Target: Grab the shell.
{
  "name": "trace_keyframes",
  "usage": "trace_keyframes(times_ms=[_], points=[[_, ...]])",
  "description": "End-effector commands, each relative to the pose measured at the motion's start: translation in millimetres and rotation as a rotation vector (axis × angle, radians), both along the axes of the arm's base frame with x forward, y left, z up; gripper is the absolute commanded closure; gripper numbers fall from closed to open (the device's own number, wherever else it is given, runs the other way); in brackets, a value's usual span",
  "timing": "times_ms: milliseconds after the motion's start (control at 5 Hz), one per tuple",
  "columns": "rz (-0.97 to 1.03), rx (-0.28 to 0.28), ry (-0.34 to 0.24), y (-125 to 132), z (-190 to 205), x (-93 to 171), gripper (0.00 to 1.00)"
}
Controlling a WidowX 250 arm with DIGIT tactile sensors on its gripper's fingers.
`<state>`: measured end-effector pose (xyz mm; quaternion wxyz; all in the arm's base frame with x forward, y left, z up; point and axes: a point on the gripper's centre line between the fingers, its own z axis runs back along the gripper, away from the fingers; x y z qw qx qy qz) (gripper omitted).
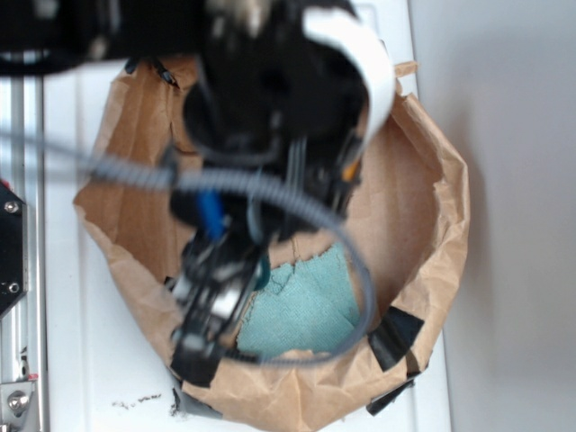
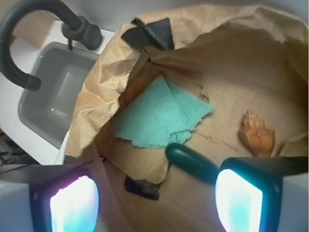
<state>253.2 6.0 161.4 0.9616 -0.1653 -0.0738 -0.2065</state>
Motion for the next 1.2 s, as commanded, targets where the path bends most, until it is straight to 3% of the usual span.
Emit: trace_keyframes(times_ms=[0,400,800,1000], points=[[0.013,0.036,-0.063,28,-18,24,0.0],[0.044,0.109,-0.159,20,-57,31,0.0],[0.046,0.177,-0.117,16,-94,46,0.0],[0.106,0.196,-0.072,18,-90,46,0.0]])
